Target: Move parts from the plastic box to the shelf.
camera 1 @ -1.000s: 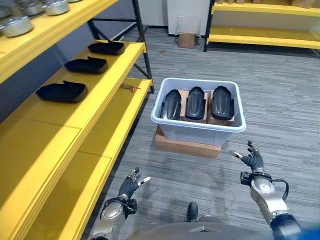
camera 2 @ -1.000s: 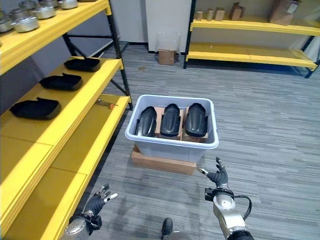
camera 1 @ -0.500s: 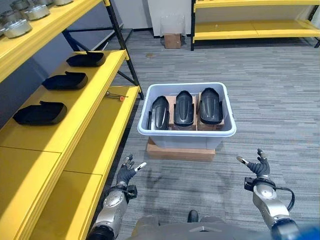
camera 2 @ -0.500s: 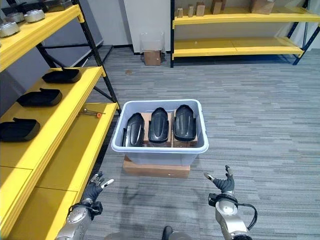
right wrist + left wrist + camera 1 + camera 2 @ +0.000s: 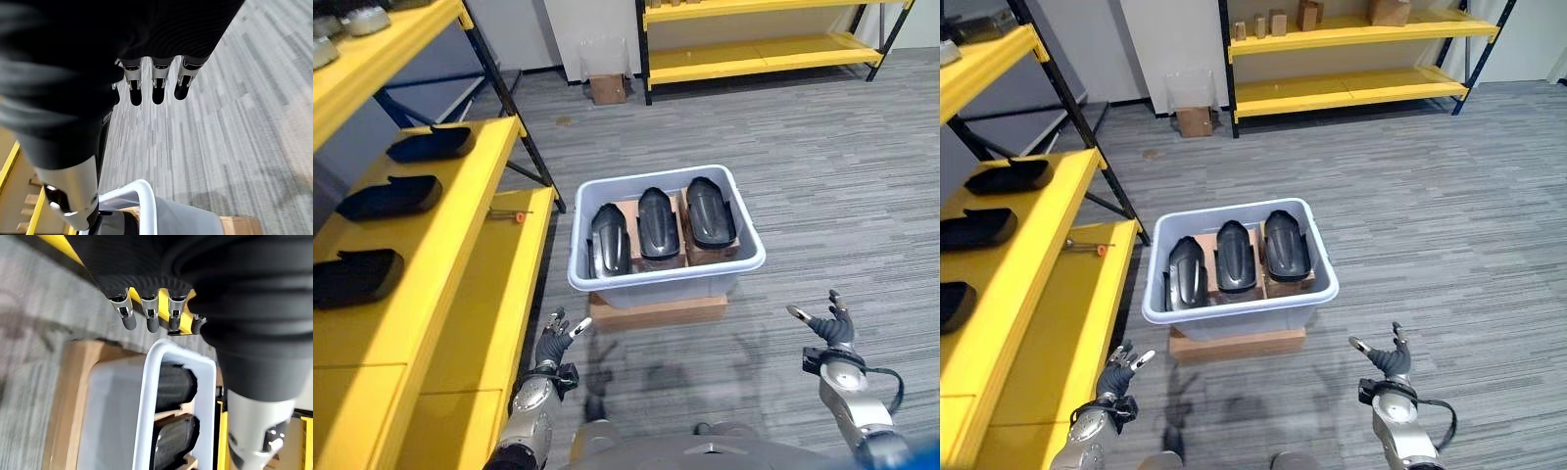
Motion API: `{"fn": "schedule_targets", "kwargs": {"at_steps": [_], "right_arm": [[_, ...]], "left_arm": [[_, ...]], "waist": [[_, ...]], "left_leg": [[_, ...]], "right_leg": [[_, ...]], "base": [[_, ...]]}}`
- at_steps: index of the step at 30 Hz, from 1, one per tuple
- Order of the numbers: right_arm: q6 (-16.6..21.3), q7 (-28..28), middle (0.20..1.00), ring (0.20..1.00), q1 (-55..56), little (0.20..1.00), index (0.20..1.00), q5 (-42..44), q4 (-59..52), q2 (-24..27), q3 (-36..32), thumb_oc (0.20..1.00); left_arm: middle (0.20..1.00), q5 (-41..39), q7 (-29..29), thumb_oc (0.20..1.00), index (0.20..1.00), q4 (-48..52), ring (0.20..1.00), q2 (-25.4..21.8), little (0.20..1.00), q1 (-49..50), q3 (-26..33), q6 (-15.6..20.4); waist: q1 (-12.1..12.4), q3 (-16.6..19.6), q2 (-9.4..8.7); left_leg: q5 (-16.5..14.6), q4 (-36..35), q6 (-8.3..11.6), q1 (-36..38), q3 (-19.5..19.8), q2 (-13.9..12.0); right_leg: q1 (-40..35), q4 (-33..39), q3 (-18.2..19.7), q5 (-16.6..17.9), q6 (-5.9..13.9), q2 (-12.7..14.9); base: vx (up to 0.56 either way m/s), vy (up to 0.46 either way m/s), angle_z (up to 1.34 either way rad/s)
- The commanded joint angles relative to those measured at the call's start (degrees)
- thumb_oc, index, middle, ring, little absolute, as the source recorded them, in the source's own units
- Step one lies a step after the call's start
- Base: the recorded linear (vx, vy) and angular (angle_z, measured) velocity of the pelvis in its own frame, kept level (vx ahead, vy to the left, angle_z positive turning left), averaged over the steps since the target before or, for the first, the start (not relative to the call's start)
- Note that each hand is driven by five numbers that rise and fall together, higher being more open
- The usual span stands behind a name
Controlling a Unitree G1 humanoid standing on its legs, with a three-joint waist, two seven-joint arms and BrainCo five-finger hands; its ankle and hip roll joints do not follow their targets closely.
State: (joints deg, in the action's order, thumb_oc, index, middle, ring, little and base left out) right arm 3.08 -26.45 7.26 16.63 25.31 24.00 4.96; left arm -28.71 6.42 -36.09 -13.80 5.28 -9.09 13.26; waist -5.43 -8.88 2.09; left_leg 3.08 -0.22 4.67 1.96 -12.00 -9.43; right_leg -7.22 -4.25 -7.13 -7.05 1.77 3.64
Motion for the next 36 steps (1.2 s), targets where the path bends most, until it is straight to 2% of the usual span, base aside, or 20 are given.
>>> {"fn": "schedule_targets", "kwargs": {"at_steps": [1,2,3,8,9,10,11,14,15,16,17,18,21,22,24,27,31,32,33,36], "right_arm": [[3.9,0.6,1.0,1.0,-1.0,1.0,1.0,0.4,-5.1,-1.7,-0.3,1.0],[4.9,0.7,1.0,1.0,-1.5,1.0,1.0,0.1,-5.5,-3.1,0.3,1.0],[5.2,0.5,1.0,1.0,-2.0,1.0,1.0,-0.1,-5.7,-3.5,0.9,1.0],[7.1,1.6,1.0,1.0,-4.2,1.0,1.0,-3.8,-7.7,-2.8,2.7,1.0],[6.8,1.8,1.0,1.0,-5.3,1.0,1.0,-3.2,-8.4,-2.4,3.3,1.0],[6.5,1.8,1.0,1.0,-5.7,1.0,1.0,-2.7,-8.8,-2.2,3.3,1.0],[5.3,1.9,1.0,1.0,-6.4,1.0,1.0,-1.9,-9.4,-1.8,3.2,1.0],[4.7,2.2,1.0,1.0,-6.9,1.0,1.0,-1.3,-9.3,-1.2,2.6,1.0],[4.8,2.5,1.0,1.0,-6.9,1.0,1.0,-1.0,-9.2,-0.8,2.3,1.0],[4.9,3.1,1.0,1.0,-6.8,1.0,1.0,-0.7,-9.3,-0.8,1.5,1.0],[4.7,3.0,1.0,1.0,-6.9,1.0,1.0,-0.9,-9.3,-0.9,1.4,1.0],[4.4,3.1,1.0,1.0,-7.3,1.0,1.0,-1.3,-9.0,-1.4,1.3,1.0],[3.1,3.4,1.0,1.0,-7.4,1.0,1.0,-2.5,-9.1,-2.1,1.0,1.0],[2.9,3.4,1.0,1.0,-7.0,1.0,1.0,-2.6,-9.0,-2.1,0.8,1.0],[2.7,3.4,1.0,1.0,-5.9,1.0,1.0,-3.3,-9.1,-2.1,0.0,1.0],[2.0,3.3,1.0,1.0,-5.6,1.0,1.0,-4.9,-9.9,-1.4,0.5,1.0],[1.4,1.6,1.0,1.0,-7.2,1.0,1.0,-5.9,-9.6,-0.2,2.0,1.0],[1.0,0.6,1.0,1.0,-7.8,1.0,1.0,-6.0,-9.1,0.2,2.3,1.0],[0.7,0.1,1.0,1.0,-8.0,1.0,1.0,-6.0,-8.9,0.3,2.3,1.0],[1.3,-5.6,1.0,1.0,-9.6,1.0,1.0,-4.7,-5.5,1.7,1.7,1.0]], "left_arm": [[1.0,2.0,3.3,1.0,1.0,2.9,1.0,-2.7,1.0,1.5,1.5,4.5],[1.0,2.9,3.4,1.0,1.0,2.1,1.0,-3.5,1.0,2.1,2.5,5.3],[1.0,3.9,3.1,1.0,1.0,2.2,1.0,-4.0,1.0,2.2,2.7,5.4],[1.0,5.3,3.0,1.0,1.0,3.7,1.0,-5.1,1.0,1.8,1.9,5.6],[1.0,4.2,2.4,1.0,1.0,3.6,1.0,-5.0,1.0,1.4,1.6,5.0],[1.0,4.0,2.1,1.0,1.0,3.5,1.0,-5.0,1.0,1.2,1.6,4.7],[1.0,5.0,1.7,1.0,1.0,3.0,1.0,-4.9,1.0,0.5,1.5,4.1],[1.0,4.6,1.1,1.0,1.0,2.0,1.0,-4.6,1.0,-0.2,0.8,4.0],[1.0,4.3,0.8,1.0,1.0,1.9,1.0,-4.6,1.0,-0.1,0.3,4.2],[1.0,4.2,1.6,1.0,1.0,2.7,1.0,-4.8,1.0,-0.3,-0.2,3.2],[1.0,4.3,1.7,1.0,1.0,2.8,1.0,-4.9,1.0,-0.4,-0.4,2.9],[1.0,5.0,1.3,1.0,1.0,2.4,1.0,-4.9,1.0,-0.2,-1.1,3.2],[1.0,5.4,0.8,1.0,1.0,2.8,1.0,-4.8,1.0,1.7,-2.3,4.5],[1.0,5.9,0.1,1.0,1.0,2.8,1.0,-4.8,1.0,2.4,-2.5,5.0],[1.0,7.4,-0.9,1.0,1.0,3.2,1.0,-4.4,1.0,4.1,-2.9,6.6],[1.0,5.5,-2.2,1.0,1.0,4.4,1.0,-4.5,1.0,5.4,-2.2,6.4],[1.0,2.7,-3.5,1.0,1.0,5.5,1.0,-3.5,1.0,4.8,-1.6,5.8],[1.0,2.9,-3.3,1.0,1.0,5.7,1.0,-3.4,1.0,4.1,-1.9,5.6],[1.0,3.2,-3.1,1.0,1.0,5.7,1.0,-3.3,1.0,3.9,-1.9,5.6],[1.0,2.7,-1.1,1.0,1.0,5.2,1.0,-2.3,1.0,1.2,-3.1,5.8]], "waist": [[3.2,-0.4,-4.16],[4.6,-0.5,-4.94],[5.2,-0.5,-5.21],[7.1,-0.9,-5.46],[7.6,-1.0,-5.61],[7.8,-0.9,-5.66],[7.9,-0.9,-5.68],[7.0,-1.9,-5.45],[6.2,-2.2,-5.81],[5.2,-2.6,-6.94],[5.1,-2.6,-7.27],[5.0,-2.7,-8.19],[5.4,-3.2,-8.77],[5.4,-3.1,-8.68],[5.4,-2.5,-8.55],[5.4,-2.2,-7.84],[5.1,-2.1,-6.67],[4.8,-2.2,-6.15],[4.8,-2.2,-6.28],[3.6,-2.7,-4.86]], "left_leg": [[-0.6,0.4,-2.72,1.0,0.3,2.3],[-1.7,0.1,-4.55,1.1,-0.1,3.9],[-2.2,0.2,-5.35,1.2,-0.9,4.4],[-3.8,1.0,-7.06,1.8,-3.7,5.6],[-5.4,1.4,-7.53,2.5,-3.6,6.6],[-5.7,1.6,-7.9,2.6,-3.7,7.0],[-6.5,1.9,-8.99,2.9,-4.2,7.7],[-7.6,1.5,-9.86,4.8,-4.3,8.1],[-7.9,1.4,-9.36,5.5,-3.6,8.0],[-7.9,2.5,-8.28,5.4,-2.9,7.5],[-8.3,2.9,-8.07,5.4,-2.7,7.4],[-9.8,4.2,-7.38,5.8,-2.8,7.0],[-12.2,6.1,-6.67,7.1,-2.4,5.7],[-12.3,6.6,-6.29,7.0,-1.7,5.1],[-12.3,8.2,-5.76,6.3,-0.2,4.3],[-11.2,8.1,-4.8,6.6,-1.4,2.7],[-9.2,7.6,-3.2,6.8,-3.6,-0.5],[-9.6,7.8,-2.63,7.0,-3.7,-1.6],[-8.7,7.8,-2.74,6.6,-4.3,-1.7],[-6.4,8.7,-0.69,6.2,-5.5,-5.4]], "right_leg": [[3.4,-2.0,-1.3,5.6,3.29,3.8],[3.8,-3.2,-2.4,6.4,4.59,5.0],[4.0,-4.5,-3.6,7.4,5.24,5.8],[4.6,-9.9,-8.2,9.6,6.17,8.4],[4.4,-13.1,-8.6,9.8,6.93,9.4],[4.5,-14.3,-8.9,10.1,7.03,9.7],[6.0,-20.3,-9.3,12.2,7.5,10.7],[11.6,-28.8,-8.7,14.5,8.34,11.3],[12.5,-23.7,-7.6,14.6,8.19,10.0],[12.1,-9.4,-5.5,17.5,7.74,9.6],[12.0,-7.0,-4.7,18.9,8.21,10.3],[12.4,-0.7,-3.7,23.4,10.02,12.9],[13.0,2.8,-4.1,25.9,11.48,15.6],[11.8,3.6,-3.7,23.5,11.17,14.9],[10.0,3.5,-3.6,21.0,10.56,14.3],[9.3,0.9,-5.3,17.3,9.93,13.1],[10.0,-3.4,-7.1,12.2,7.67,11.4],[10.3,-5.6,-7.3,10.2,7.41,10.8],[10.9,-5.9,-7.5,10.4,6.71,10.8],[12.1,-10.7,-8.8,6.0,4.39,8.7]], "base": [[0.14,0.557,0.04],[0.13,0.565,-0.13],[0.07,0.379,-0.3],[0.01,0.238,-0.36],[0.06,0.231,-0.56],[0.08,0.316,-0.4],[0.04,0.266,-0.29],[0.07,0.144,-0.15],[0.15,-0.27,0.18],[0.15,-0.365,0.45],[0.22,-0.544,0.49],[0.21,-0.382,0.42],[0.25,-0.377,0.22],[0.26,-0.348,-0.09],[0.26,-0.357,0.14],[0.2,-0.28,0.35],[0.18,-0.235,-0.07],[0.14,-0.195,-0.09],[0.16,-0.257,-0.1],[0.17,-0.214,0.0]]}}
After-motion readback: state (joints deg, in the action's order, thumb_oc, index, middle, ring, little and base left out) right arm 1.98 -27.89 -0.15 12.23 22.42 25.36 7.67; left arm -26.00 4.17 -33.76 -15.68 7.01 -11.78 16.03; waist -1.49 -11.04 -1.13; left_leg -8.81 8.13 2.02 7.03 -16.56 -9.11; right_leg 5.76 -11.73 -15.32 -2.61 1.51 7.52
